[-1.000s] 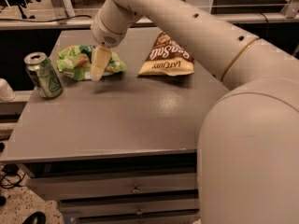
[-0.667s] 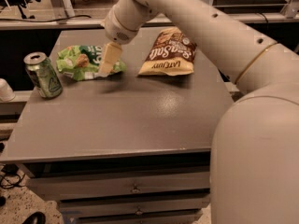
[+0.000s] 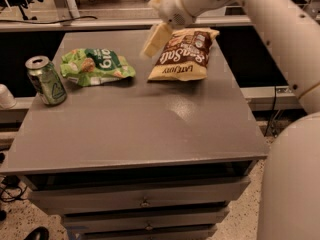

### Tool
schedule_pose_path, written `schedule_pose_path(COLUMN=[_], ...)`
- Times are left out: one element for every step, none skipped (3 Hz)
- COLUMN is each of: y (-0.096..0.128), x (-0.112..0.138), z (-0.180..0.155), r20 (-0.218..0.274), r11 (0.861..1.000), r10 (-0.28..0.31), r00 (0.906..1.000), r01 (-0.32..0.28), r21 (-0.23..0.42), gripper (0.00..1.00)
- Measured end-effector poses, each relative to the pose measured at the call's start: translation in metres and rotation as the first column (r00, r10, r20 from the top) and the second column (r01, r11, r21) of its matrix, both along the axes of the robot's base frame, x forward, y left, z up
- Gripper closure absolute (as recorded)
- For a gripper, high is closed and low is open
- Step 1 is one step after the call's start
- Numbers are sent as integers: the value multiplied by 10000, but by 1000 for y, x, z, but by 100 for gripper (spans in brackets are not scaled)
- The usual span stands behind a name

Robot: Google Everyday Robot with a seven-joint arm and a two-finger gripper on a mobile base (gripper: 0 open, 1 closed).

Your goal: Move green rice chip bag near green can

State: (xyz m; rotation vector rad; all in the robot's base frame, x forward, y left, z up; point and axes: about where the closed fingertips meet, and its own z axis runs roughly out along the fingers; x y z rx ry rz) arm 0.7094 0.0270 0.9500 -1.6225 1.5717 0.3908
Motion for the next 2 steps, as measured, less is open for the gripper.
schedule_pose_path(y=[-65,-64], x=[-2,-2], z=[30,30], r20=[267,259], r11=[9939,9941], r10=[-657,-635], r00=[9975,9976], r01=[630,609], r21=[905,895], gripper=[0,0])
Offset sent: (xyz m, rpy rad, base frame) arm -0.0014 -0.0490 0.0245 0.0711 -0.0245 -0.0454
